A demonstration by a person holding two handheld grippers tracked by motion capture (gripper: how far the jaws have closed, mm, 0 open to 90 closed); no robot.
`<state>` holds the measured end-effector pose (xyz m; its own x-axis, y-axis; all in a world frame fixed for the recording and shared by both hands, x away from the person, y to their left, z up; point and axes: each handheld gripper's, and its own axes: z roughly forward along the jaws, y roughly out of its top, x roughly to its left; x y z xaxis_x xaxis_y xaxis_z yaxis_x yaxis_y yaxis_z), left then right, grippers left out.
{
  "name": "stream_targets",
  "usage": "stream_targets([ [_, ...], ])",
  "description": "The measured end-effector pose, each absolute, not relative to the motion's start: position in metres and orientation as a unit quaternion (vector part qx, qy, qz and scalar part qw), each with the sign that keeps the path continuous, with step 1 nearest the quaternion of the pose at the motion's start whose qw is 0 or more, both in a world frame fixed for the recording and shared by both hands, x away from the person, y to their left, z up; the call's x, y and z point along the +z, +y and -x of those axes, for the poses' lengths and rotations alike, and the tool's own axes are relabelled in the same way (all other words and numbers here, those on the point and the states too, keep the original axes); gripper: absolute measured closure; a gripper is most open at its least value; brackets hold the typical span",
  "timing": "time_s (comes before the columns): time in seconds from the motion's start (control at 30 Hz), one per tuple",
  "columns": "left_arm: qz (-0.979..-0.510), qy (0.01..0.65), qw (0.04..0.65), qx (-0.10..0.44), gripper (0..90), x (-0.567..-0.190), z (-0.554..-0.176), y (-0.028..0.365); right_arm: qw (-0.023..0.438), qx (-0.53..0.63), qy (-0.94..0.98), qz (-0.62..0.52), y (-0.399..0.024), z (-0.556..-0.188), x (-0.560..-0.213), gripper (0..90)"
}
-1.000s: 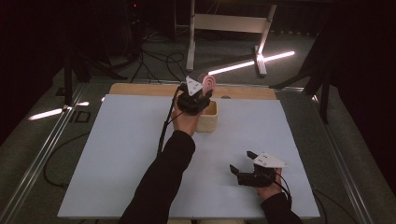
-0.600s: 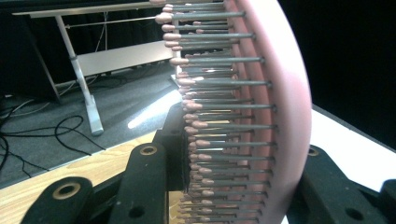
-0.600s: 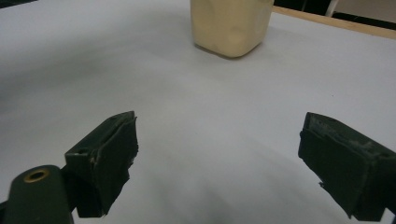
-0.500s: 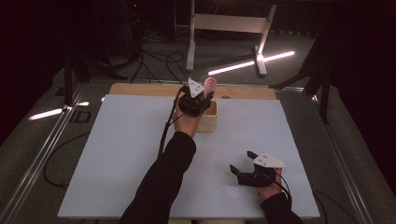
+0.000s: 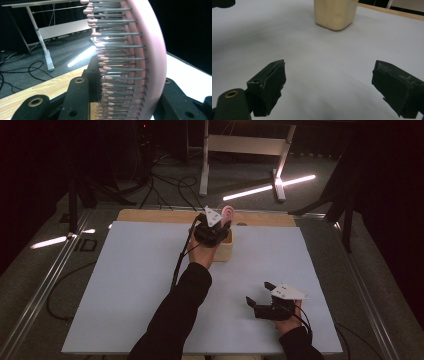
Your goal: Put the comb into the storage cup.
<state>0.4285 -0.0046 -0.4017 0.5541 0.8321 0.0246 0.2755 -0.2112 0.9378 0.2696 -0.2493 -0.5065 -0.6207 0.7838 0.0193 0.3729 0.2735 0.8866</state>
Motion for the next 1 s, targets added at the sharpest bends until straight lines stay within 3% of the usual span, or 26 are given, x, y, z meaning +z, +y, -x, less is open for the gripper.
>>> stream_targets([
  [1.0,-0.739,0.371,0.489,0.278,63.8,-0.412,-0.428,-0.015,0.219,0.467,0.769,-0.378,-0.251,-0.27,-0.507,11.4],
])
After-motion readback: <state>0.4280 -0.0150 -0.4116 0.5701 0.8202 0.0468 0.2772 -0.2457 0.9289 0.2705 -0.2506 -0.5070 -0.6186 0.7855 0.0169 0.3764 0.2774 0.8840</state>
